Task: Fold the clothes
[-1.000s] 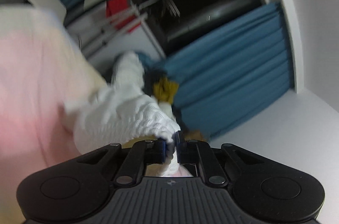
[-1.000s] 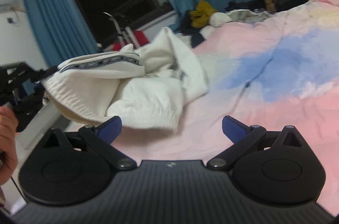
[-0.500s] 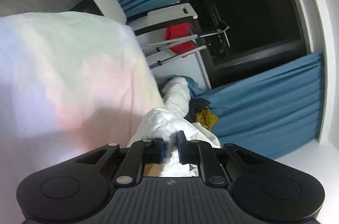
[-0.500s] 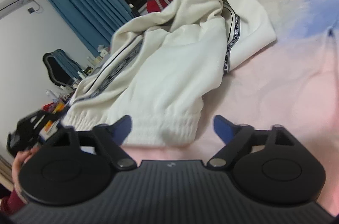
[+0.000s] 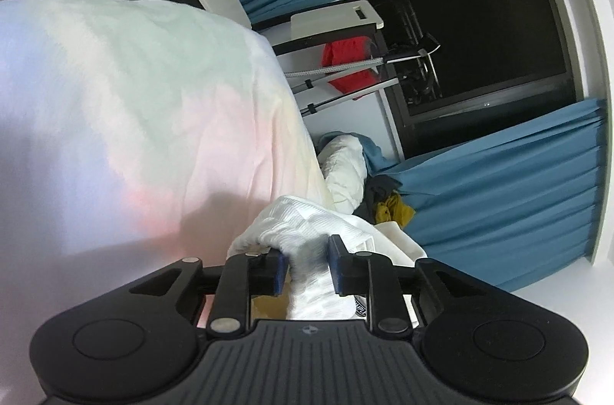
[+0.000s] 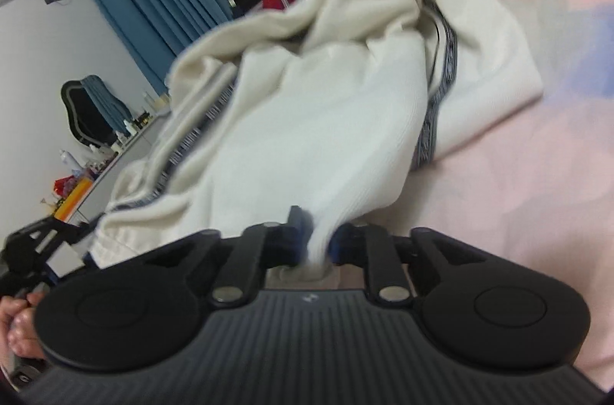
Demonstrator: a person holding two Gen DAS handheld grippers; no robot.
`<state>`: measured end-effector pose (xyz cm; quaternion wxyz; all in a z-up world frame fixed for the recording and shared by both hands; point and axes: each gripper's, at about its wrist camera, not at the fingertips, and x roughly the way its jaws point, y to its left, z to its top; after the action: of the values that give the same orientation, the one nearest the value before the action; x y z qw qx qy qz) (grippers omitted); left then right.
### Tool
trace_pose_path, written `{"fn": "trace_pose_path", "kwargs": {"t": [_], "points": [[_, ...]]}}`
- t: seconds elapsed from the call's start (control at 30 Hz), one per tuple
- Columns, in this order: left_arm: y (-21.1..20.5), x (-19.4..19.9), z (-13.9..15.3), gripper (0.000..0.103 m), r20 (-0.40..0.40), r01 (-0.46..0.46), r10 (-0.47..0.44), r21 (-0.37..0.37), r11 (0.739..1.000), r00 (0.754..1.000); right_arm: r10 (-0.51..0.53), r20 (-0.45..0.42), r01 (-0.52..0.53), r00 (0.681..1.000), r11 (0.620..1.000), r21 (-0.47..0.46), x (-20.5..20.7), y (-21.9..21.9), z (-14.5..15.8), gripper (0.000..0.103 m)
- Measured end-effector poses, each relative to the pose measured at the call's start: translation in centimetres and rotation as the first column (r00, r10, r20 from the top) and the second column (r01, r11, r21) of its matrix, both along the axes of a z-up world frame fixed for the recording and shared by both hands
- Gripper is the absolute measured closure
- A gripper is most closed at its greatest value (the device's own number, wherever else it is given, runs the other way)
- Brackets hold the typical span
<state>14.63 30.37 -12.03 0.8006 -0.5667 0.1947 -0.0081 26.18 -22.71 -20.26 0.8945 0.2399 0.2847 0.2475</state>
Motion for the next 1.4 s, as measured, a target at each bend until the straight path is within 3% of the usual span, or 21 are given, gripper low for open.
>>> {"fn": "trace_pose_path", "kwargs": {"t": [0.03, 0.1, 0.2, 0.33, 0.43, 0.6, 0.67, 0.77, 1.03, 1.13, 1.23, 1.33, 1.4], "points": [[-0.1, -0.1, -0.1, 0.072, -0.001, 0.003, -0.003, -0.014, 1.000, 1.000, -0.009, 0.018, 0.009, 1.000, 1.000, 0.005, -0.5, -0.2, 0.6, 0.092], [-0.3, -0.3, -0.3, 0.056, -0.004, 0.018, -0.019, -0.048, 0.999, 1.000, -0.015, 0.049, 0.014, 0.999, 0.999, 0.030, -1.9, -0.6, 2.1, 0.095], [-1.1, -0.7, -0.5, 0.047, -0.029, 0.063, -0.065, -0.066, 0.996, 0.997, -0.001, 0.107, -0.003, 0.994, 0.999, 0.042, -4.6, -0.7, 4.6, 0.096], [-2.0, -1.9, -0.5, 0.031, -0.061, 0.058, -0.063, -0.083, 0.995, 0.996, 0.053, 0.145, -0.058, 0.988, 0.998, 0.026, -8.6, -0.3, 7.3, 0.096], [-2.6, -3.2, -1.0, 0.029, -0.108, 0.056, -0.070, -0.129, 0.990, 0.992, 0.073, 0.102, -0.071, 0.992, 0.997, -0.022, -10.8, 0.1, 7.3, 0.096], [-4.2, -4.9, -1.6, 0.029, -0.172, 0.034, -0.054, -0.119, 0.992, 0.984, 0.044, -0.061, -0.051, 0.997, 0.991, -0.127, -10.8, 1.0, 4.3, 0.096], [-4.8, -5.5, -1.7, 0.029, -0.183, 0.033, -0.056, -0.121, 0.992, 0.982, 0.017, -0.106, -0.030, 0.994, 0.992, -0.123, -9.7, 0.8, 3.1, 0.096], [-5.8, -6.1, -1.9, 0.029, -0.184, 0.033, -0.056, -0.127, 0.991, 0.981, 0.011, -0.147, -0.018, 0.989, 0.999, -0.041, -9.2, -0.2, 2.9, 0.096], [-7.9, -3.9, -3.6, 0.029, -0.207, 0.055, -0.074, -0.096, 0.994, 0.976, 0.009, -0.156, -0.012, 0.988, 1.000, -0.016, -8.9, 0.2, 2.9, 0.096], [-8.8, -2.5, -3.9, 0.031, -0.220, 0.078, -0.083, -0.033, 0.996, 0.972, -0.002, -0.161, 0.001, 0.987, 1.000, -0.004, -8.8, 0.0, 2.6, 0.096], [-9.2, -1.2, -3.5, 0.035, -0.183, 0.084, -0.084, -0.003, 0.996, 0.980, -0.001, -0.155, 0.001, 0.988, 1.000, 0.000, -8.9, -0.2, 2.7, 0.096], [-9.4, -0.2, -2.9, 0.054, -0.137, 0.085, -0.082, 0.014, 0.996, 0.987, 0.004, -0.152, -0.005, 0.988, 1.000, -0.002, -9.2, -0.2, 2.7, 0.096], [-9.3, 0.4, -2.3, 0.081, -0.105, 0.086, -0.083, 0.029, 0.996, 0.991, 0.009, -0.151, -0.010, 0.988, 1.000, 0.000, -9.3, -0.2, 2.6, 0.096]]}}
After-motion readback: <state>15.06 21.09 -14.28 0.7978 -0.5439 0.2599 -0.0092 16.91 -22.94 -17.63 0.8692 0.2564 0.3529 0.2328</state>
